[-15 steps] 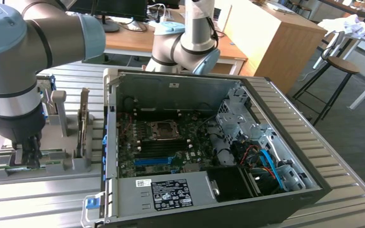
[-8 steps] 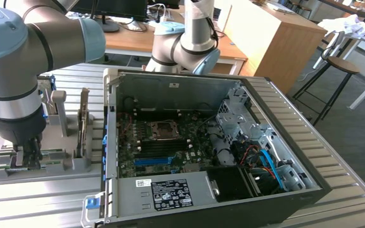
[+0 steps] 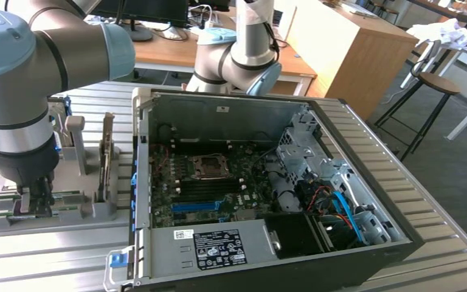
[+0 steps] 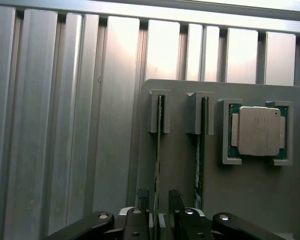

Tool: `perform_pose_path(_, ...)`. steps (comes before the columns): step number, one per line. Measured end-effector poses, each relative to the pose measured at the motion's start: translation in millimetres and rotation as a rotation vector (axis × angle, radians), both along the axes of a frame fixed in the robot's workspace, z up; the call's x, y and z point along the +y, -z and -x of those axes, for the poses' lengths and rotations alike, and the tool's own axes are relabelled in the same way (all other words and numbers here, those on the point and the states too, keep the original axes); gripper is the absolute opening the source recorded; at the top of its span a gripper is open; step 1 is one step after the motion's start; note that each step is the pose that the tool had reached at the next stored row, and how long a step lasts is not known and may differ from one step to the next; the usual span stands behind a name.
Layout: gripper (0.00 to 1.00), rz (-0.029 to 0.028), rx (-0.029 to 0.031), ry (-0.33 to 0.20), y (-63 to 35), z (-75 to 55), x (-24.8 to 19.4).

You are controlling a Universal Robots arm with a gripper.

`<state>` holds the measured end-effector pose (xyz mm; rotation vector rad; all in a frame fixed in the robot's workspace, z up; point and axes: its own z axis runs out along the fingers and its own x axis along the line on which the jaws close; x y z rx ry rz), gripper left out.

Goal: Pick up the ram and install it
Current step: 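Pick up the ram and move it above insertion slot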

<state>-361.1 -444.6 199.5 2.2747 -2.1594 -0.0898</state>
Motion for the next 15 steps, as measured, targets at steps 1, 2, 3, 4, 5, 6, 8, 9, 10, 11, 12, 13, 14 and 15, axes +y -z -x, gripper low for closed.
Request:
perform_pose_path(1, 0.30, -0.0010, -0.0002, 0.000, 0.1, 0.0, 0.0)
perform_pose_path(2, 0.30, -0.0011, -0.0002, 0.000, 0.1, 0.0, 0.0)
perform_pose_path(3, 0.30, -0.0009, 0.0001, 0.000, -0.1, 0.0, -0.3)
perform_pose_path(4, 0.30, -0.0009, 0.0001, 0.000, -0.1, -0.1, -0.3)
perform_pose_path(5, 0.30, -0.0009, 0.0000, 0.000, 0.0, 0.0, -0.3)
perform_pose_path(6, 0.30, -0.0010, 0.0000, 0.000, 0.0, -0.1, -0.3)
perform_pose_path(8, 0.30, -0.0010, 0.0000, 0.000, 0.0, -0.6, -0.4)
perform_pose_path(9, 0.30, -0.0010, 0.0000, 0.000, 0.0, -0.8, -0.4)
perform_pose_path(10, 0.30, -0.0009, 0.0001, 0.000, 0.0, -0.9, -0.4)
perform_pose_path(11, 0.30, -0.0009, 0.0001, 0.000, 0.0, -0.9, -0.4)
perform_pose_path(12, 0.30, -0.0009, 0.0001, 0.000, 0.0, -1.0, -0.4)
perform_pose_path(13, 0.30, -0.0010, 0.0001, 0.000, 0.0, -1.0, -0.4)
perform_pose_path(14, 0.30, -0.0009, 0.0001, 0.000, 0.0, -1.0, -0.5)
perform_pose_path(15, 0.30, -0.0009, 0.0001, 0.000, 0.0, -1.1, -0.7)
